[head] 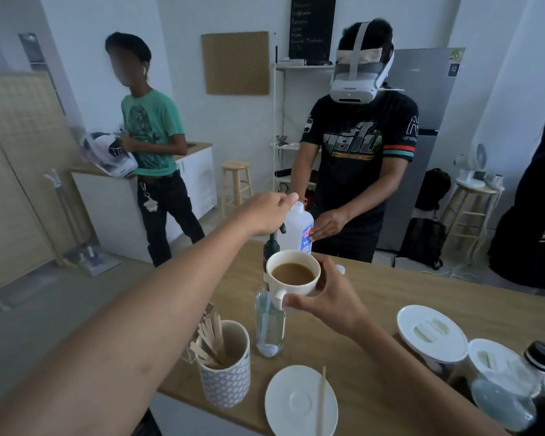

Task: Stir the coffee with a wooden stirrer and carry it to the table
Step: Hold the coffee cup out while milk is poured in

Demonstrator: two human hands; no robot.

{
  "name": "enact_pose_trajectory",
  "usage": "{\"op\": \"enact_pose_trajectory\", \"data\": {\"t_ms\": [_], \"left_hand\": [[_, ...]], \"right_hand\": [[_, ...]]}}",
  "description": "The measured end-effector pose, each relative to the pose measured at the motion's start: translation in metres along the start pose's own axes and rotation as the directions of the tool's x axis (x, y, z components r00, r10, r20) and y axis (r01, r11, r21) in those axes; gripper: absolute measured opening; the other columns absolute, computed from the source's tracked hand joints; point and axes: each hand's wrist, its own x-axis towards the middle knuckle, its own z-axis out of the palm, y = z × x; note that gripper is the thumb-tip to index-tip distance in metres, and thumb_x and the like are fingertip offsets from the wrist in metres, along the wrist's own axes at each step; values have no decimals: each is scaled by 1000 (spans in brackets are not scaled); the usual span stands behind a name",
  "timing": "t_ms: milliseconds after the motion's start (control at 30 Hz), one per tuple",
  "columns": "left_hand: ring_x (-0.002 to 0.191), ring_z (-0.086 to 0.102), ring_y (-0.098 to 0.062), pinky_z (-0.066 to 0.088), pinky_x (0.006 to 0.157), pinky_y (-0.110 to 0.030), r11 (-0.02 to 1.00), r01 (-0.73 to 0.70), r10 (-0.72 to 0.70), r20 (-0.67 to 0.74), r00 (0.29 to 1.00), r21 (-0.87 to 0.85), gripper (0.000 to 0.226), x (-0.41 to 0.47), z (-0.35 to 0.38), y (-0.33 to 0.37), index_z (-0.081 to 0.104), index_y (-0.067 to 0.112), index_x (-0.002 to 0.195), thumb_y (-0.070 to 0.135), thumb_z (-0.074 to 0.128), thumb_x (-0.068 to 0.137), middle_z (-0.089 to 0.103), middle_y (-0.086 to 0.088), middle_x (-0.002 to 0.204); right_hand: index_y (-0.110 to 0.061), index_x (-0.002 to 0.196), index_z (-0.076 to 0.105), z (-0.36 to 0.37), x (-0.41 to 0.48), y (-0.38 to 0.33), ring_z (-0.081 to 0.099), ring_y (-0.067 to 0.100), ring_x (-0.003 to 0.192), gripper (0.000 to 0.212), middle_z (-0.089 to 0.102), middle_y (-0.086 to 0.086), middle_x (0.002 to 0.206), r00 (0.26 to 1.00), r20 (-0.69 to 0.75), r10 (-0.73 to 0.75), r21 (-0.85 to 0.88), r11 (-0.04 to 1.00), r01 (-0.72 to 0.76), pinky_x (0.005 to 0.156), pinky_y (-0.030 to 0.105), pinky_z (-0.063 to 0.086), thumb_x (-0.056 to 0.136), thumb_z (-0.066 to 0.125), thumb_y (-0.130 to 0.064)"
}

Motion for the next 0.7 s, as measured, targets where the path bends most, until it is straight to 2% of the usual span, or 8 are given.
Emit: {"op": "enact_pose_trajectory", "data": {"t_ms": [33,100,167,300,400,467,567,700], "left_hand": [[106,62,-25,50,92,-42,999,18,-18,12,1000,-32,49,1,3,-1,64,22,120,48,27,101,71,-5,111],[92,65,-25,60,78,-46,991,65,-59,52,997,-119,36,1,4,-3,66,20,109,35,34,100,69,1,92],[83,65,-26,63,65,-46,985,87,-75,85,994,-147,32,0,2,-2,63,17,106,29,35,97,63,5,83],[83,68,-37,62,62,-53,961,114,-93,95,991,-252,28,-2,3,-7,57,6,95,25,36,97,63,-8,87],[69,64,-30,63,59,-49,955,101,-88,58,994,-278,25,-3,7,-8,53,11,81,23,36,96,64,-7,79],[64,60,-29,61,59,-45,966,85,-83,19,996,-243,25,-3,9,-8,53,9,83,23,36,96,65,-4,74],[65,60,-32,60,65,-49,974,69,-75,-18,997,-214,29,-3,11,-9,53,0,91,23,35,96,68,-8,76],[68,65,-41,60,67,-52,987,13,-24,-66,998,-162,26,-6,12,-10,53,7,86,20,34,97,70,-15,83]], "right_hand": [[-45,111,49,0,0,1,68,-2,96,78,69,-26,103,1000,-9,0,3,1000,0,81,23,56,47,92,-50],[-42,113,51,1,1,3,68,-3,95,78,68,-28,104,1000,-20,5,18,1000,-5,80,21,55,47,91,-49],[-36,118,51,3,2,4,67,-4,95,82,69,-25,103,1000,-25,15,27,1000,-15,79,20,54,48,91,-50],[-37,118,51,7,5,4,66,-7,93,83,68,-29,102,999,-43,25,26,999,-24,78,18,53,46,89,-54],[-38,115,51,7,8,4,67,-7,93,81,68,-30,101,998,-51,32,43,999,-29,75,15,52,46,90,-52],[-36,116,51,7,11,5,68,-6,93,82,71,-23,101,998,-50,38,49,998,-36,76,17,53,46,91,-51],[-32,118,52,8,15,5,68,-3,94,85,72,-16,104,997,-57,43,44,998,-40,83,27,57,45,91,-51],[-35,118,52,10,19,6,68,-3,94,86,72,-22,101,997,-66,47,28,999,-45,86,33,58,44,91,-54]]}}
